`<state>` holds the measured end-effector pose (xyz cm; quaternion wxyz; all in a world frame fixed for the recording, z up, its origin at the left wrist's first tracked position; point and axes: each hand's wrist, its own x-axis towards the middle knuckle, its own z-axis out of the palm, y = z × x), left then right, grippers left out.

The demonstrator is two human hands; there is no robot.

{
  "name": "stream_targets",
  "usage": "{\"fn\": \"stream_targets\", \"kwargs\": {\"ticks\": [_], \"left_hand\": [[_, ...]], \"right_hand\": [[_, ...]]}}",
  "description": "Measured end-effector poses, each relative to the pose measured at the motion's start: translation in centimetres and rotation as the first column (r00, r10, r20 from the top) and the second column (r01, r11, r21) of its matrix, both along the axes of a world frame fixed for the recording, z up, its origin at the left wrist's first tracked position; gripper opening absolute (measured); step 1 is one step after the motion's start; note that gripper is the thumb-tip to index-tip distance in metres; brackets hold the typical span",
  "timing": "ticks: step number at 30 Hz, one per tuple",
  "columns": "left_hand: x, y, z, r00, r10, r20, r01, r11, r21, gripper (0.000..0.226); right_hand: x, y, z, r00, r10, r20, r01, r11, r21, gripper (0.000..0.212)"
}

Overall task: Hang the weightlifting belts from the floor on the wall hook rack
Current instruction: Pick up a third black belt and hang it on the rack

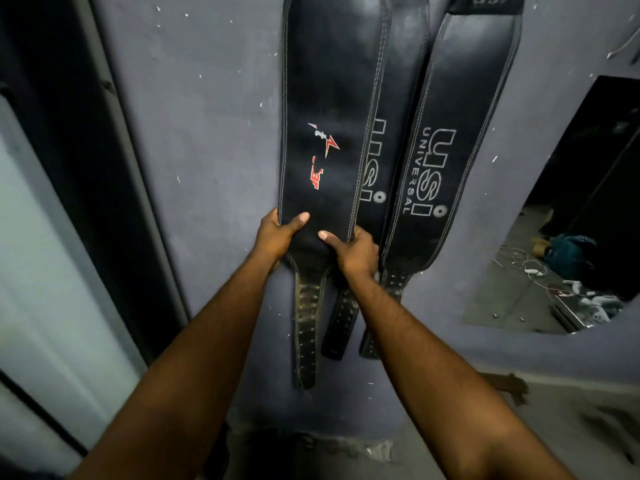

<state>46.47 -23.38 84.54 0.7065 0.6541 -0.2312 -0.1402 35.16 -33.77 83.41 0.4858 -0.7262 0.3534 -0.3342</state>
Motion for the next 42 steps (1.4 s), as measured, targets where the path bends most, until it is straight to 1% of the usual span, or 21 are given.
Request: {"fn": "stream_targets", "kwargs": {"ticks": [2,4,5,7,9,10,11,12,13,15,17,21,24,26,29,32,35,36,39,41,42], "left_hand": [[-0.3,0.4,-0.5,1.000,-0.019,-0.022,0.020,0.999,0.041,0.036],[-0.9,1.0,-1.8,0.999,-0.018,-0.036,0.022,0.992,0.122,0.037],[-1.7,1.3,-2.7,0.999,-0.012,-0.046,0.018,0.989,0.149,0.032],[-3.4,1.9,-4.3,0.997,0.020,-0.079,-0.005,0.983,0.185,0.015],[-5.5,2.6,-5.5,0.991,0.033,-0.128,-0.007,0.980,0.199,0.017],[-6.4,3.2,-6.3,0.987,0.039,-0.157,-0.005,0.978,0.210,0.013],[-7.1,3.5,-6.9,0.983,0.041,-0.181,-0.001,0.977,0.214,0.013],[-8.0,4.0,-7.9,0.976,0.035,-0.214,0.016,0.973,0.229,0.026],[-8.9,4.5,-8.8,0.972,0.023,-0.232,0.033,0.971,0.237,0.031],[-11.6,5.9,-10.5,0.958,-0.001,-0.286,0.071,0.969,0.237,0.018],[-14.0,7.1,-12.5,0.935,-0.005,-0.355,0.100,0.963,0.251,0.016],[-18.9,9.9,-16.3,0.865,-0.019,-0.501,0.187,0.939,0.288,0.016],[-22.0,11.8,-19.4,0.806,-0.035,-0.591,0.270,0.911,0.313,0.033],[-25.0,13.2,-22.1,0.788,-0.066,-0.613,0.334,0.881,0.335,0.038],[-30.6,15.7,-26.1,0.763,-0.106,-0.638,0.436,0.812,0.387,0.034],[-35.7,18.5,-30.2,0.699,-0.152,-0.699,0.543,0.748,0.380,0.025],[-40.0,21.3,-34.5,0.649,-0.139,-0.748,0.605,0.690,0.397,0.028],[-41.5,22.5,-35.7,0.632,-0.128,-0.765,0.620,0.675,0.399,0.026],[-44.2,24.6,-39.1,0.590,-0.101,-0.801,0.652,0.644,0.399,0.005],[-45.9,25.8,-42.7,0.569,-0.088,-0.818,0.681,0.607,0.409,0.016],[-46.8,26.5,-44.4,0.544,-0.084,-0.835,0.698,0.596,0.395,0.019]], "right_hand": [[-0.4,0.0,-0.2,1.000,0.011,0.000,-0.011,0.999,0.031,0.043],[-1.1,0.0,-1.3,0.999,0.024,-0.036,-0.022,0.998,0.065,0.033],[-1.6,0.1,-2.3,0.998,0.020,-0.059,-0.015,0.997,0.081,0.028],[-2.9,0.5,-4.3,0.997,0.009,-0.083,0.003,0.990,0.138,0.026],[-4.5,1.2,-6.1,0.996,0.017,-0.087,0.002,0.979,0.204,0.021],[-5.6,1.7,-7.1,0.995,0.030,-0.095,-0.006,0.971,0.238,0.020],[-6.5,2.0,-7.7,0.994,0.047,-0.096,-0.019,0.963,0.270,0.021],[-7.7,2.5,-8.6,0.993,0.067,-0.098,-0.034,0.952,0.305,0.024],[-8.7,3.0,-9.3,0.992,0.081,-0.097,-0.044,0.942,0.333,0.026],[-11.0,4.3,-11.0,0.989,0.112,-0.098,-0.064,0.914,0.401,0.028],[-13.1,5.6,-12.8,0.988,0.112,-0.106,-0.054,0.896,0.441,0.027],[-18.4,9.0,-16.6,0.982,0.094,-0.162,0.003,0.859,0.512,0.022],[-22.7,11.3,-19.7,0.975,0.076,-0.207,0.052,0.833,0.550,0.025],[-26.0,13.3,-21.6,0.972,0.033,-0.234,0.108,0.818,0.564,0.026],[-30.9,16.7,-23.8,0.965,-0.029,-0.260,0.185,0.777,0.602,0.025],[-36.0,20.1,-27.4,0.942,-0.094,-0.322,0.288,0.717,0.635,0.024],[-40.6,23.1,-31.7,0.909,-0.106,-0.404,0.369,0.655,0.659,0.022],[-42.2,24.3,-32.9,0.900,-0.110,-0.422,0.391,0.631,0.670,0.023],[-45.4,26.1,-35.7,0.876,-0.122,-0.467,0.446,0.574,0.687,0.023],[-48.0,27.3,-38.7,0.855,-0.127,-0.503,0.484,0.545,0.685,0.021],[-49.5,27.9,-40.4,0.844,-0.127,-0.521,0.501,0.531,0.683,0.021]]}}
